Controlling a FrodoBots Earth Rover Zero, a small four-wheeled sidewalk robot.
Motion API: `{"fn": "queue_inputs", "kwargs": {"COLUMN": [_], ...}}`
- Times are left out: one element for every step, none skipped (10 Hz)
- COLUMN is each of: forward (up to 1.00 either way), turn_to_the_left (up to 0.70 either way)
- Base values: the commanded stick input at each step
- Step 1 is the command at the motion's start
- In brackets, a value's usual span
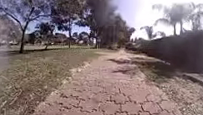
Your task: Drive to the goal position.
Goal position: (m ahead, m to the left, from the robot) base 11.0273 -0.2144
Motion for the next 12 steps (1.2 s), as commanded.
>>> {"fn": "queue_inputs", "kwargs": {"forward": [0.70,0.70,0.70,0.70,0.70,0.70,0.70,0.70,0.70,0.70,0.70,0.70], "turn_to_the_left": [0.00,0.00,0.00,-0.11,-0.23,-0.34,-0.35,-0.35,-0.28,-0.18,-0.08,0.00]}}
